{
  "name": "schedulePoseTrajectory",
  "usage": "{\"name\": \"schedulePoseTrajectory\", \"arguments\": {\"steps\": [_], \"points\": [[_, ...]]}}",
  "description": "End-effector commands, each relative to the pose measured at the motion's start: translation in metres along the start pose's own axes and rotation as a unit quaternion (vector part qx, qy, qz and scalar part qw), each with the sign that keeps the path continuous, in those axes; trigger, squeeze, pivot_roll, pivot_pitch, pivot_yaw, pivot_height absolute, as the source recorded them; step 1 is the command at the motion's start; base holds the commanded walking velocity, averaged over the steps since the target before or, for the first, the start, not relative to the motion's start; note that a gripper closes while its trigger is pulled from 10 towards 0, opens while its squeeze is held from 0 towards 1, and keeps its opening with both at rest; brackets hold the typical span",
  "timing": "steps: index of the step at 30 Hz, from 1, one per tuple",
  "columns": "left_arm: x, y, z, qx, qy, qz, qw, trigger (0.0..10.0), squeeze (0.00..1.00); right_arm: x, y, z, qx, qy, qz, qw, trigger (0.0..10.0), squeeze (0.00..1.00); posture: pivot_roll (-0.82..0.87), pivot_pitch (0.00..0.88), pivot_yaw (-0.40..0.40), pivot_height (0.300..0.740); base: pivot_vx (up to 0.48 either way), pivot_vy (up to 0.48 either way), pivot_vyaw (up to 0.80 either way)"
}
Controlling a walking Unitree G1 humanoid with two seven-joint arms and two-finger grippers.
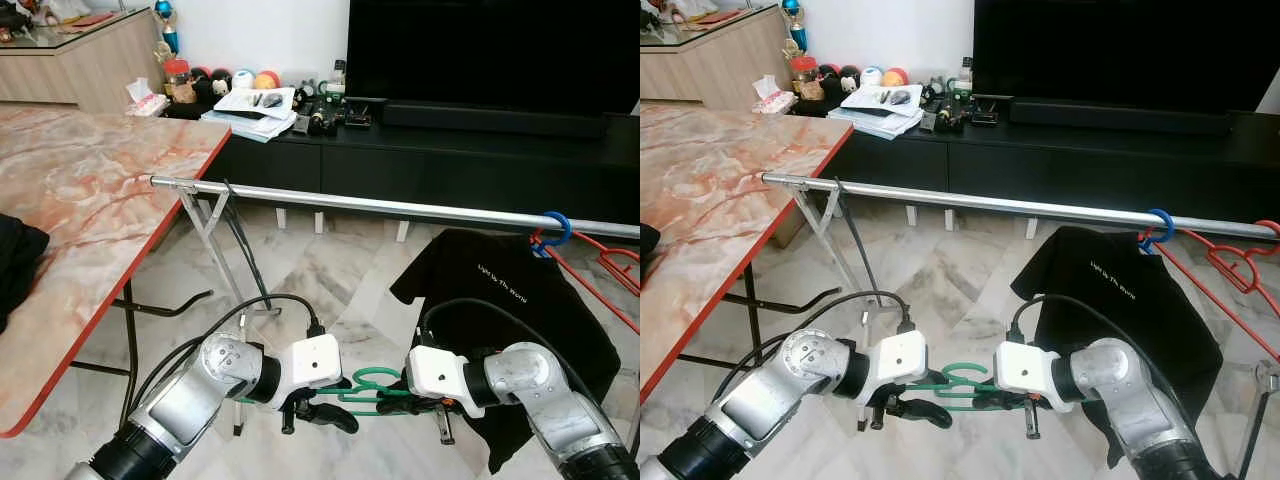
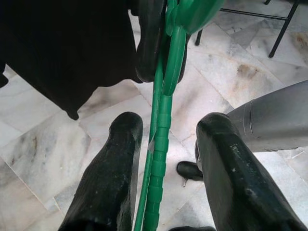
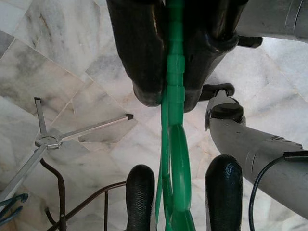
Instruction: Hang hanger
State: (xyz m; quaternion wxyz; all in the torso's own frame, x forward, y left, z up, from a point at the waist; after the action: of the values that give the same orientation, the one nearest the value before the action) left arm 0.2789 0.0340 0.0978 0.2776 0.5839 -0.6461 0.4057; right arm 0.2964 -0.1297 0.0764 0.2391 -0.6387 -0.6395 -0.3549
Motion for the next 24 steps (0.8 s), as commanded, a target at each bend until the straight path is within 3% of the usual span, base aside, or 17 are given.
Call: {"name": "schedulePoseTrajectory", "arguments": {"steps": [1,6,7,10,24], "points": [[0.0064,-0.0024,0.0,0.001,-0.004,0.014,1.0,10.0,0.0,0.0097,0.0002,0.0001,0.001,0.01,-0.015,1.0,10.0,0.0,-0.02,0.084,0.014,0.74,0.0,0.0,0.0],[0.0068,-0.0026,0.0009,0.003,-0.003,0.01,1.0,10.0,0.0,0.0103,0.0,0.0,0.001,0.01,-0.015,1.0,10.0,0.0,-0.01,0.084,0.014,0.74,0.0,0.0,0.0],[0.008,-0.0014,0.0023,0.001,0.001,0.007,1.0,6.0,0.0,0.0106,0.0,-0.0003,0.0,0.01,-0.014,1.0,10.0,0.0,-0.02,0.084,0.014,0.74,0.0,0.0,0.0],[0.009,0.0001,0.0038,-0.002,0.004,0.01,1.0,0.0,0.0,0.0107,0.0004,-0.0005,-0.001,0.01,-0.012,1.0,10.0,0.0,-0.02,0.084,0.012,0.74,0.0,0.0,0.0],[0.008,0.0032,0.0028,-0.011,0.0,0.009,1.0,0.0,0.0,0.0116,0.0013,0.0,-0.006,0.011,-0.011,1.0,10.0,0.0,-0.02,0.083,0.011,0.74,0.0,0.0,0.0]]}}
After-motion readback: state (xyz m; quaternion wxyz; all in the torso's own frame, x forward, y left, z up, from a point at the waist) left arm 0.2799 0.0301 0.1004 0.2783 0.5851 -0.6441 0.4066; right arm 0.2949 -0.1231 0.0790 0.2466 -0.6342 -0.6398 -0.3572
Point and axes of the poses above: a point about 5 cm out from each wrist's last joint towards the gripper, its own z axis pointing out of the wrist towards the gripper, its own x axis along the axis of the wrist's last joint, y = z × x, the point moved 5 cm from there along z, pointing out of the wrist towards the gripper, and after that the axes turned 3 degrees about z, right-handed, at the moved point
